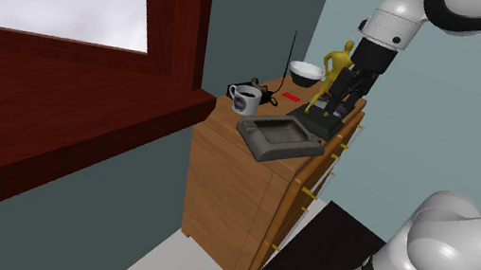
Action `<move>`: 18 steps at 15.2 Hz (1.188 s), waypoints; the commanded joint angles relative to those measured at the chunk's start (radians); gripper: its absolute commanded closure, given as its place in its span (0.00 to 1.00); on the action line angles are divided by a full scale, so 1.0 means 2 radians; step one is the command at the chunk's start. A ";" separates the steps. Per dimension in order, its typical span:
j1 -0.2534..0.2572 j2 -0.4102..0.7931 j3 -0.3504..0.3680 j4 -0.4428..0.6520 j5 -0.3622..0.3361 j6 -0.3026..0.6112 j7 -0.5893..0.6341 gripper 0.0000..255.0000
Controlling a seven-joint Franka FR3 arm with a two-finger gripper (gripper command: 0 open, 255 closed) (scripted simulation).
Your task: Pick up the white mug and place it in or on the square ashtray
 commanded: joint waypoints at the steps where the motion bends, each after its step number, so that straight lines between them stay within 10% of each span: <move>1: 0.000 0.000 0.000 0.000 0.000 0.000 0.000 0.00; 18: -0.039 0.310 -0.016 0.170 -0.028 0.125 0.026 0.00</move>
